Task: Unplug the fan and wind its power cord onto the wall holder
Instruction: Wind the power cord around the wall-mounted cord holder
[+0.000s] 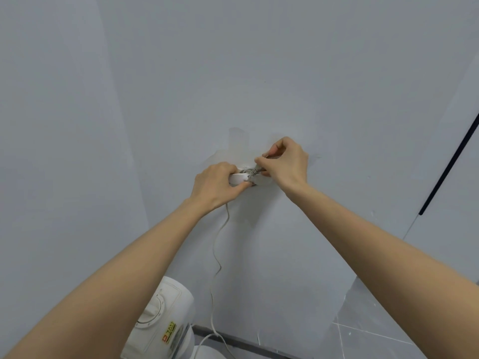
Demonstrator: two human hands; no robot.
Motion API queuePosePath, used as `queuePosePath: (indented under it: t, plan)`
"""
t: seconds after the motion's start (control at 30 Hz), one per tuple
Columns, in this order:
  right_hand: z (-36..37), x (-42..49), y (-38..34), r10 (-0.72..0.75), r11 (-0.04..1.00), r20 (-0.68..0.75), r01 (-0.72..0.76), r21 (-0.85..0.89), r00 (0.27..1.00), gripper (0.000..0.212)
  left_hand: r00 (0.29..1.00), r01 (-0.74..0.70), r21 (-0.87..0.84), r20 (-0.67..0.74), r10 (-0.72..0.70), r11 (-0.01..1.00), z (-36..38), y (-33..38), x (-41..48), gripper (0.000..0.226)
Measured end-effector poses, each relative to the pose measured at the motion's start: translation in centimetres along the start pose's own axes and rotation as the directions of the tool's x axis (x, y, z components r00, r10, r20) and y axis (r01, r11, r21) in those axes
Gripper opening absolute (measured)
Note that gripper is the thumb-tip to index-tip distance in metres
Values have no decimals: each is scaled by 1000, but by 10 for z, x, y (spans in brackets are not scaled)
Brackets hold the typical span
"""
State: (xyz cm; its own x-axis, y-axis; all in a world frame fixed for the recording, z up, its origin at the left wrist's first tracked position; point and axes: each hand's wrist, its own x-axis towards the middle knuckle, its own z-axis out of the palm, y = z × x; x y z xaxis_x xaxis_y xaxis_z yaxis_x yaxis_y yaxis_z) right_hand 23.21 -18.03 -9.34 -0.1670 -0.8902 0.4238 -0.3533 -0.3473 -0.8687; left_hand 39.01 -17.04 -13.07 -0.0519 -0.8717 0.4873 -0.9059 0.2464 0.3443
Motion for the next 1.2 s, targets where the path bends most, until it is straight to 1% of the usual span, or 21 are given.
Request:
queuePosePath:
  t: [0.07,0.1,0.17,0.23,0.3,0.37,0.43,0.5,0.63,0.8,0.97,1.07,1.13,1.2]
  plan:
    - [-1,2,-3,-10,999,-2,10,-51,1000,18,1000,19,-10,9,-19,1000,0,3,0,33]
    - [-3,3,-4,-34,997,22,36,-74,999,15,1000,24,-14,14,-24,1000,0,4,1,31]
    - [-6,3,-6,-80,993,141,91,-76,987,8,999,27,-14,17,-27,1000,-1,4,2,30]
    - [-11,3,-9,-133,981,310,169,-94,941,8,999,30,-16,20,-30,999,-2,4,2,31]
    - [-16,4,-10,-197,933,446,307,-188,873,17,999,36,-16,24,-36,999,-2,4,2,32]
    - [-20,6,-8,-218,896,488,372,-243,845,19,999,43,-13,25,-43,999,-2,4,2,32]
    - [-19,8,-4,-257,874,461,408,-265,850,12,999,46,-9,20,-46,999,-1,5,3,31]
    - [-14,7,-1,-304,838,412,447,-313,859,10,999,48,-1,17,-48,999,-1,6,2,30]
    - [-8,4,6,-341,820,319,446,-360,884,15,999,51,2,2,-51,999,0,6,3,29]
    - [-2,5,5,-345,796,273,434,-422,898,19,1000,-13,49,-15,14,999,1,3,5,31]
    - [5,5,0,-319,790,228,391,-471,920,15,993,-88,198,-61,102,976,3,3,4,37]
    - [5,8,-5,-289,804,225,363,-471,931,16,984,-139,274,-74,165,952,3,1,3,40]
    - [2,12,-7,-252,812,231,335,-478,940,19,984,-155,258,-48,173,954,4,0,2,42]
    - [-1,14,-7,-222,815,239,314,-486,945,25,992,-106,176,-45,116,979,5,0,2,44]
